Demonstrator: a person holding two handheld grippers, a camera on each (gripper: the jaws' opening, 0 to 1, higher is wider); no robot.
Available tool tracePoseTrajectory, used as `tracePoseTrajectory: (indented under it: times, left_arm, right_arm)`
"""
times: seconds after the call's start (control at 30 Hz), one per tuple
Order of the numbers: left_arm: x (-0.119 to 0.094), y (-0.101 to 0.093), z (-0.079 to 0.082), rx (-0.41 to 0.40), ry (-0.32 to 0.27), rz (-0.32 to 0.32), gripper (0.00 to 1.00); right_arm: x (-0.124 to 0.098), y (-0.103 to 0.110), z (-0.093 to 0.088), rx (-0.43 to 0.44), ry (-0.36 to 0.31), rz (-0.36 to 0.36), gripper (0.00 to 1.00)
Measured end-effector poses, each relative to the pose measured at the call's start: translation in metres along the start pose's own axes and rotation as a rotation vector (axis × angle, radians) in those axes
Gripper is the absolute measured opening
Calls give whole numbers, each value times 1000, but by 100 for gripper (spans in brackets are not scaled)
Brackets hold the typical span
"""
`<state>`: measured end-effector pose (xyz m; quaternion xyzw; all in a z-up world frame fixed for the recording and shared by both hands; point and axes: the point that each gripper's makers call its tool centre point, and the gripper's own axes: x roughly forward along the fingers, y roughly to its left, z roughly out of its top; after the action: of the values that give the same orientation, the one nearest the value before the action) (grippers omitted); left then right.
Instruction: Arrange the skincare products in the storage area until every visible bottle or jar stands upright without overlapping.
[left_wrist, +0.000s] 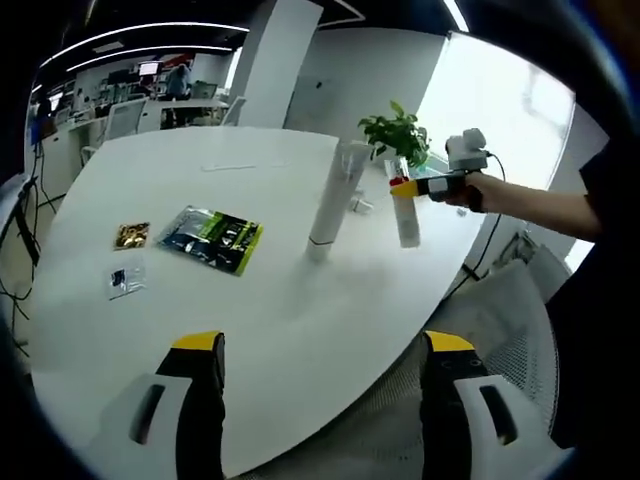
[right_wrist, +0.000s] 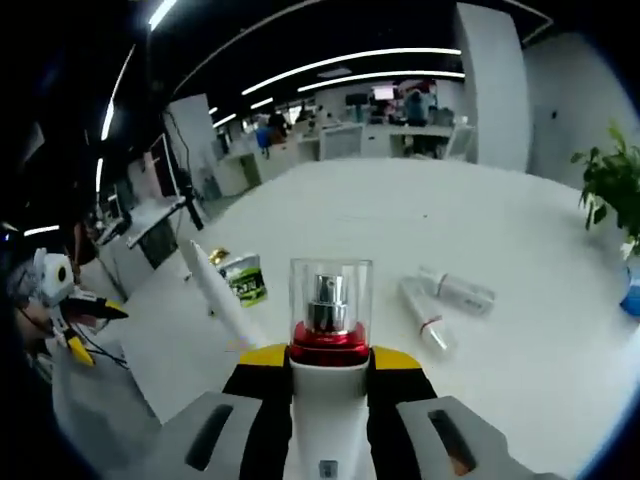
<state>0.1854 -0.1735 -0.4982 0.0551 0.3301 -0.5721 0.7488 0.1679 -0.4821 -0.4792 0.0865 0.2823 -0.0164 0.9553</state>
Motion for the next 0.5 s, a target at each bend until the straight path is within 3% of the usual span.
tracePoseTrajectory:
  times: [0.13,0.23,0.4,0.5]
  left_arm:
    - [-4,-10,20,29,-38,-18,73]
    - [-6,-21,38,49,-61,-30,74]
    - [-13,-34,75,102,-120,-42,75]
    - [-16,-45,97,132,-162,-54,75]
  right_arm:
    - [-26,18,32,-24,-115,16,19]
    - [-48,38,59,9,-210,44,19]
    - [-71,69,88,74,-307,123,20]
    - [-82,88,101,50,-335,145,20]
